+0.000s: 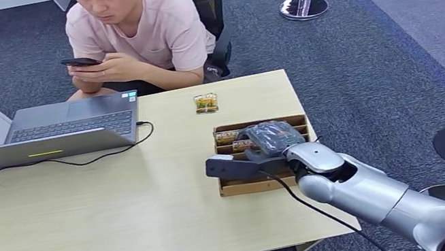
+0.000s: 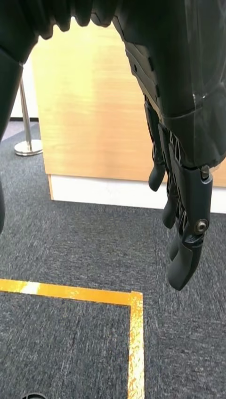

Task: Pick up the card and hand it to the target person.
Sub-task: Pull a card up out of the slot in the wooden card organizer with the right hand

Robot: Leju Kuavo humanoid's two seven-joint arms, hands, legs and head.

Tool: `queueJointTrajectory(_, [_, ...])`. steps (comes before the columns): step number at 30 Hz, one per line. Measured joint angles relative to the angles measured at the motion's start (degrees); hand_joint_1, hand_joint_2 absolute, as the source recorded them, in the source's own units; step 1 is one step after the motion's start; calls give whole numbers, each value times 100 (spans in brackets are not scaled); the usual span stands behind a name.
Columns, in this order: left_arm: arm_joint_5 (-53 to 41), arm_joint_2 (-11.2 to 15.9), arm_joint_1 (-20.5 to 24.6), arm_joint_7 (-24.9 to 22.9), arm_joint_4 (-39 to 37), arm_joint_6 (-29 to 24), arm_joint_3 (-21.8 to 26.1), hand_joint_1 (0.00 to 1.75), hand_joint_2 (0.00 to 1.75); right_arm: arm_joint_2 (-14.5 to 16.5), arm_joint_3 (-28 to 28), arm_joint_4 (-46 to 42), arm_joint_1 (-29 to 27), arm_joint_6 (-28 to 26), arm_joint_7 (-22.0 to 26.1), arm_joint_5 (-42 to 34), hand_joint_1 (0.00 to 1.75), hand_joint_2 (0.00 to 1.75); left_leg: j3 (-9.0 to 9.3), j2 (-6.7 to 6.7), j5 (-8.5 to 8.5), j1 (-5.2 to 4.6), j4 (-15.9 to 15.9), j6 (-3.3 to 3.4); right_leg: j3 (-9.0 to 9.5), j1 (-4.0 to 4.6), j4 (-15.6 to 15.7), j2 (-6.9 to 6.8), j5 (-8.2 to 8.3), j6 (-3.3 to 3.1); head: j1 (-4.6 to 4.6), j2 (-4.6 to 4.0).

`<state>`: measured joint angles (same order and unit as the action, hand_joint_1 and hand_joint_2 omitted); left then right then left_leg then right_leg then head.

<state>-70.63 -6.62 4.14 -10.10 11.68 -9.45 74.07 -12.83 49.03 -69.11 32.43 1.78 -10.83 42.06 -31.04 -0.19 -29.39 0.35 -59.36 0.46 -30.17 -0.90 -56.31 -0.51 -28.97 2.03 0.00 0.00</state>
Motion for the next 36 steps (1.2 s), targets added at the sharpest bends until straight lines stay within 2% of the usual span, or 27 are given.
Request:
queueJointTrajectory(1, [3, 0, 1, 2, -1, -2, 3, 0, 175, 0, 1, 2, 4, -1, 3, -3, 166, 175, 0, -1, -1, 0, -1, 0, 0, 0, -1, -1, -2, 1, 0, 0])
queueJointTrajectory(6, [13, 2, 2, 1, -5, 4, 15, 0, 175, 0, 9, 15, 21, -6, 21, -15, 155, 175, 1, -1, -2, -1, 0, 1, 1, -1, -1, -1, -3, 2, 0, 0])
queueJointTrajectory(32, [-82, 7, -16, 95, 9, -44, -85, 0, 175, -51, 22, -17, 17, -28, 38, -22, 154, 175, 0, 0, -1, 0, -1, 0, 1, 0, -1, -1, -1, 1, 0, 0])
queueJointTrajectory(36, [-19, 10, 1, 80, -1, -69, -24, 0, 175, -126, -145, -301, -31, -309, 85, -40, 154, 175, -1, -2, -2, -1, -2, 0, -1, -1, -3, -3, -3, 1, 0, 0])
